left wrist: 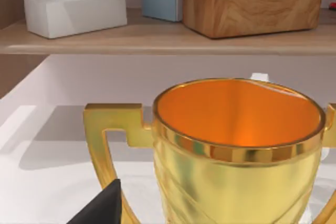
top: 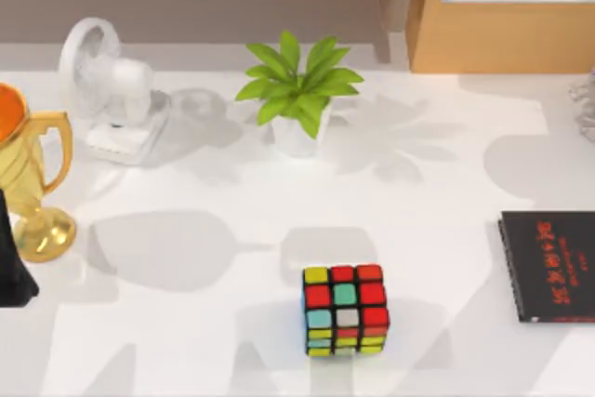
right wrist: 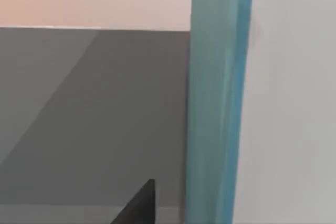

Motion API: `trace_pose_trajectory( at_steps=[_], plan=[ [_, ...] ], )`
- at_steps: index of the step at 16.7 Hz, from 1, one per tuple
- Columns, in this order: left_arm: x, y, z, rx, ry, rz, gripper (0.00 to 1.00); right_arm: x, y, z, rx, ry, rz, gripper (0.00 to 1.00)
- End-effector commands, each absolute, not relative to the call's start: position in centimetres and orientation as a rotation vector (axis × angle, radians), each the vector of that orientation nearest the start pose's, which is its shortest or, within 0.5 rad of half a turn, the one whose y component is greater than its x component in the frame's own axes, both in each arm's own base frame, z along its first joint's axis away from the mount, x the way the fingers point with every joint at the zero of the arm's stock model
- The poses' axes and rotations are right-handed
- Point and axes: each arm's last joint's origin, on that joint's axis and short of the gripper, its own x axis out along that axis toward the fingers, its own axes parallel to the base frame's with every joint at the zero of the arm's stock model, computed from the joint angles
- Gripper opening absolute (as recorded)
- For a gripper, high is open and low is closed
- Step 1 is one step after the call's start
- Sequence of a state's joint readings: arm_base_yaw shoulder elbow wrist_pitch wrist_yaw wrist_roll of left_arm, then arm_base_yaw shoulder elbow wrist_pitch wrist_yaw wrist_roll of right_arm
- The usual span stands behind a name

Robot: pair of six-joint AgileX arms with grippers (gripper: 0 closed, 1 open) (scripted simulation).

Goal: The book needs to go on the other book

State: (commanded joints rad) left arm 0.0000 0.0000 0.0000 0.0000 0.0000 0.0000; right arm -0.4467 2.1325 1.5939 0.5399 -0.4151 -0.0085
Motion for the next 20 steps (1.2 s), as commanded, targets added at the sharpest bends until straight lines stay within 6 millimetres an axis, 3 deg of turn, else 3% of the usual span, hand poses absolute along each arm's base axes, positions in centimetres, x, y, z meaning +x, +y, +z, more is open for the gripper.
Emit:
trace_pose_trajectory(
  at_steps=[8, 20],
  plan=[
    [10.57, -0.12, 16.00, 0.000, 0.000, 0.000, 1.00, 46.20, -20.06, 24.87, -0.021, 0.005, -0.007, 0.02],
    [10.57, -0.12, 16.00, 0.000, 0.000, 0.000, 1.00, 45.59, -20.19, 25.50, -0.021, 0.003, -0.010, 0.00]
  ],
)
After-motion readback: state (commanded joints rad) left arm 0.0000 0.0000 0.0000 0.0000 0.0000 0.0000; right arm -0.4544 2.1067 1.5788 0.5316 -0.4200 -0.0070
